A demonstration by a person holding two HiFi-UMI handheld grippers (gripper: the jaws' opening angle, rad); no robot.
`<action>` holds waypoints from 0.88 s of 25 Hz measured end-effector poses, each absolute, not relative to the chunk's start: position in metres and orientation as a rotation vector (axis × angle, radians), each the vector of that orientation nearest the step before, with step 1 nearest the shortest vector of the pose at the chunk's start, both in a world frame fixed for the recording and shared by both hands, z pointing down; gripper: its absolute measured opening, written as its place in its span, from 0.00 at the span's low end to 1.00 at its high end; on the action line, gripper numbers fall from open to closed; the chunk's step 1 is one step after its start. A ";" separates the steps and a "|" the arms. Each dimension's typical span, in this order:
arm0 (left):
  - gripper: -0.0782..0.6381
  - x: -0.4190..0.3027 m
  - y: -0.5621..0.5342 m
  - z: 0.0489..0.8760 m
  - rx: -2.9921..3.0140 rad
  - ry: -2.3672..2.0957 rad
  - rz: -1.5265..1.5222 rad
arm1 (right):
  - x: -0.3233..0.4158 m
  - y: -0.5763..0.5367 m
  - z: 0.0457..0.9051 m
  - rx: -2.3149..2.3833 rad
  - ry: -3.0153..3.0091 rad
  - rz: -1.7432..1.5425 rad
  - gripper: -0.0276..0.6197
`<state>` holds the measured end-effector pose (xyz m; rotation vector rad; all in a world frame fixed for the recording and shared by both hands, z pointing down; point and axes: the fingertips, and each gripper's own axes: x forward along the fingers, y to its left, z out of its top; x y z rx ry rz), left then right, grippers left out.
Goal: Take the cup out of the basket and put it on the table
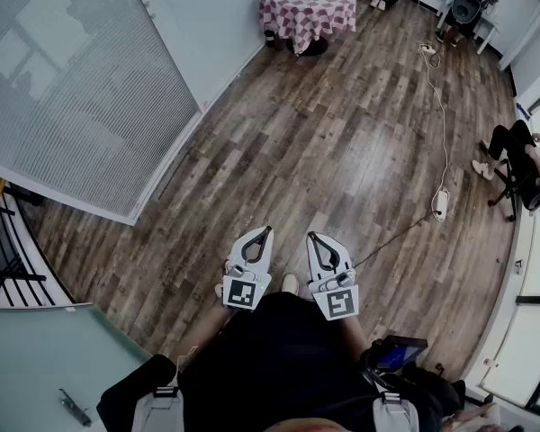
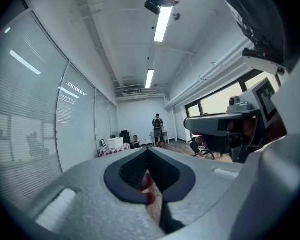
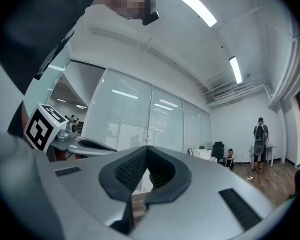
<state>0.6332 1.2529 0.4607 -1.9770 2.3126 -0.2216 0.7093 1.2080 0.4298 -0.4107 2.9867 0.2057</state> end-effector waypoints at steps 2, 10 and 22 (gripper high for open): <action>0.11 0.640 1.248 0.459 -1.978 2.310 -0.219 | 0.716 1.203 0.428 -0.415 2.982 0.207 0.06; 0.11 0.656 1.234 0.440 -1.940 2.346 -0.225 | 0.733 1.189 0.432 -0.348 3.044 0.150 0.06; 0.11 0.607 1.210 0.459 -1.967 2.408 -0.263 | 0.676 1.139 0.423 -0.396 3.016 0.125 0.06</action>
